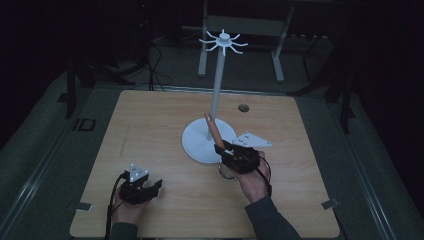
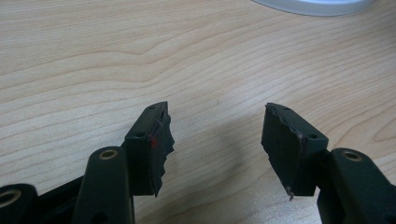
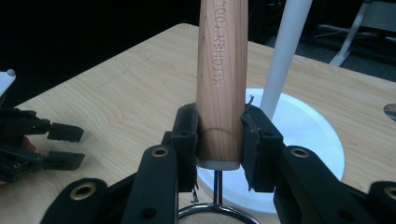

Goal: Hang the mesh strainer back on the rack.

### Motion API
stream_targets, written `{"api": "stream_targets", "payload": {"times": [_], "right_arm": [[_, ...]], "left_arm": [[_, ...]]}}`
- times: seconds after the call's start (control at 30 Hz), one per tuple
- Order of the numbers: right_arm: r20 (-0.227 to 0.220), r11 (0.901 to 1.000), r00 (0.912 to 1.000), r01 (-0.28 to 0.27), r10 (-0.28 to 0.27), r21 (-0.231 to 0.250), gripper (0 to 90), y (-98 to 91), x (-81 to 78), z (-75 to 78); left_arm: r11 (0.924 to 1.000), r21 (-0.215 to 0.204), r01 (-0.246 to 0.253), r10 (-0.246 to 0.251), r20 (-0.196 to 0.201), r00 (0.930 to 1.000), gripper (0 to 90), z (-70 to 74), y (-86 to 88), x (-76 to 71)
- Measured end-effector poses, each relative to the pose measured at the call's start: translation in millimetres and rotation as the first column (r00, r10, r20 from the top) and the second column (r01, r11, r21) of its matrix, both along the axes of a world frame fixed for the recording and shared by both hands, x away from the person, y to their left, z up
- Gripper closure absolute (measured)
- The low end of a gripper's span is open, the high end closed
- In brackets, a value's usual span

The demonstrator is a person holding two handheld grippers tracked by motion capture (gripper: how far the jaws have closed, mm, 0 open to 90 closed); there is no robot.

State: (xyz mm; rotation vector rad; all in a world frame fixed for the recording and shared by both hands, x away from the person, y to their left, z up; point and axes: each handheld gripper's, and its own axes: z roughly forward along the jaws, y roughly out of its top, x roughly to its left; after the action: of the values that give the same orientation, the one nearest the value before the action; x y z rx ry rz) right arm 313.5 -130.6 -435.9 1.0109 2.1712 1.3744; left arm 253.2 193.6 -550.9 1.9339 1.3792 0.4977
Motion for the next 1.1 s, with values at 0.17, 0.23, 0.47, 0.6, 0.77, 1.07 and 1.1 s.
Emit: {"api": "stream_targets", "payload": {"times": [0.17,0.23,0.47,0.6,0.77,1.07,1.1], "right_arm": [[0.006,1.0000,1.0000,0.005,-0.005,0.004,69.1,-0.8,0.8,2.7],[0.009,0.9999,0.9999,0.007,-0.007,0.009,69.1,-1.3,1.2,3.9],[0.023,0.9997,0.9997,0.013,-0.014,0.021,69.1,-2.5,2.3,9.6],[0.029,0.9995,0.9994,0.016,-0.017,0.026,69.1,-3.3,2.8,12.8],[0.035,0.9991,0.9991,0.024,-0.025,0.035,69.1,-5.1,3.5,16.6],[0.047,0.9982,0.9980,0.039,-0.041,0.045,69.1,-9.1,6.3,22.0],[0.047,0.9981,0.9980,0.040,-0.043,0.046,69.1,-9.3,6.6,22.5]], "left_arm": [[1.0000,-0.001,-0.001,0.001,0.000,1.0000,42.1,0.0,-0.1,-0.1],[1.0000,-0.001,-0.001,0.001,0.001,1.0000,42.1,-0.1,-0.1,0.0],[1.0000,-0.001,-0.002,0.002,0.005,1.0000,42.1,0.5,0.1,-0.4],[1.0000,-0.002,-0.002,0.002,0.007,1.0000,42.2,0.8,0.2,-0.6],[1.0000,-0.002,-0.002,0.002,0.009,1.0000,42.0,0.8,0.2,-0.5],[1.0000,-0.003,-0.002,0.002,0.011,0.9999,41.9,0.9,0.2,-0.6],[1.0000,-0.003,-0.002,0.002,0.011,0.9999,41.9,0.9,0.3,-0.6]]}}
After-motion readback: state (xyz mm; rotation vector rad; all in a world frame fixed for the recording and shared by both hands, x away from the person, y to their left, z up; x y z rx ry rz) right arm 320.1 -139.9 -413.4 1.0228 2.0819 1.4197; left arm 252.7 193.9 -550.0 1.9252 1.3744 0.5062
